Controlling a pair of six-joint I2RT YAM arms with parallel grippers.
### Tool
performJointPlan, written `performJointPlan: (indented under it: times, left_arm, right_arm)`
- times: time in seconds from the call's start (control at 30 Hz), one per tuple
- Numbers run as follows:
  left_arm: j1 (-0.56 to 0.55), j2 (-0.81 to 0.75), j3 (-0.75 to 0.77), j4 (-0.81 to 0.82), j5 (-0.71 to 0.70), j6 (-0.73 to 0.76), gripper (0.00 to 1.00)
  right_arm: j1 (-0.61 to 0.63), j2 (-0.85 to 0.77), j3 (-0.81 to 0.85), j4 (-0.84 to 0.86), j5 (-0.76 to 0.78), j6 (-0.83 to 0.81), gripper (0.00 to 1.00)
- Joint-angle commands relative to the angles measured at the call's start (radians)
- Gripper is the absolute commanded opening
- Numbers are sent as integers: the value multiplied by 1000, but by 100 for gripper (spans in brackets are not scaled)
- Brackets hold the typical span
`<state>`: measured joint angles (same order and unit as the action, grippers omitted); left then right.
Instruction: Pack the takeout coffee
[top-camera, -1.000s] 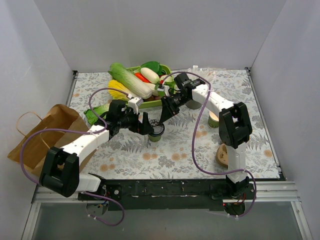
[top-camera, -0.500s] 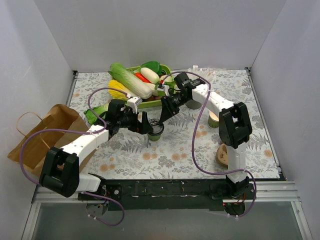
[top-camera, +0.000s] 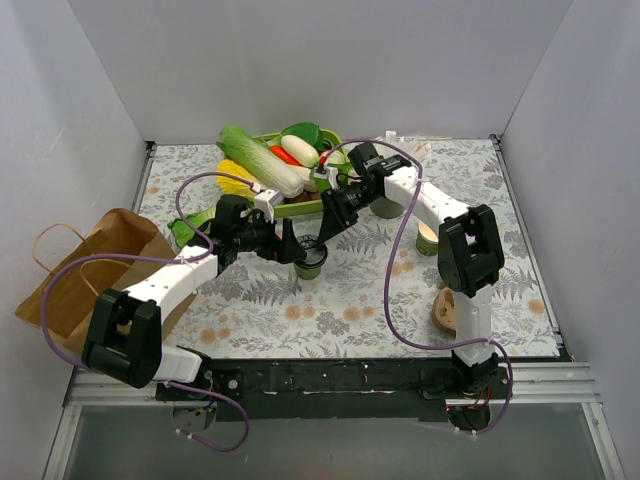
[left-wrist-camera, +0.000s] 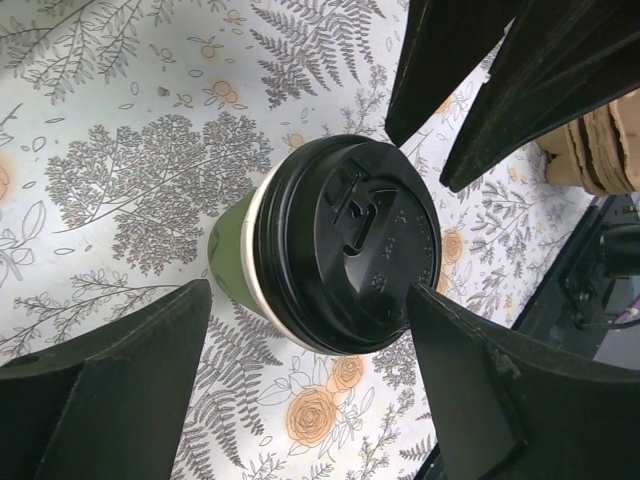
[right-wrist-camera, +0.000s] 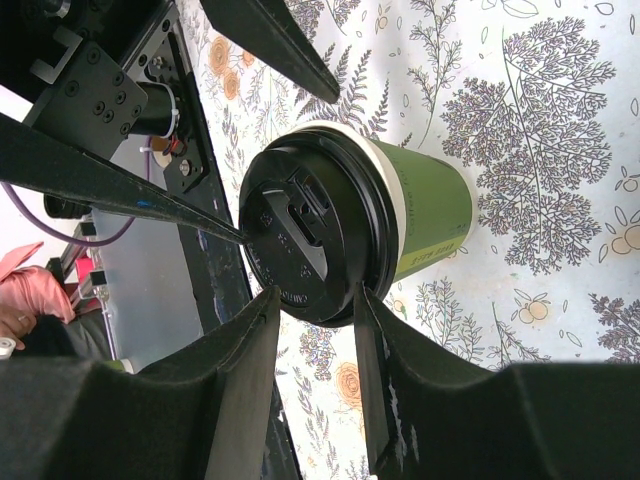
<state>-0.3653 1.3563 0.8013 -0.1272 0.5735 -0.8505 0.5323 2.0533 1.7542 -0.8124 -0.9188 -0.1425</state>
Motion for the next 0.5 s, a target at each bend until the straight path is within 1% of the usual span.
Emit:
performJointPlan:
  times: [0.0,0.03,0.13,0.3,0.37,0.47]
  left_arm:
    - [9,12,39,31,74,-12,76]
    - [9,18,42,34,80,-15,74]
    - [12,29,48,38,86,-22,70]
    - [20,70,78,24,92,-18,57]
    - [26,90,97,17,94,-15,54]
    - [32,102,108,20,101,-16,52]
  right_arm:
    - [1,5,37,4,-22,-8,43]
    - [1,5,37,4,-22,-8,43]
    - [1,5,36,7,-22,-6,43]
    - [3,4,36,10,-18,-3,43]
    - [3,5,36,9,-18,-3,43]
    - [3,5,37,12,-18,-3,43]
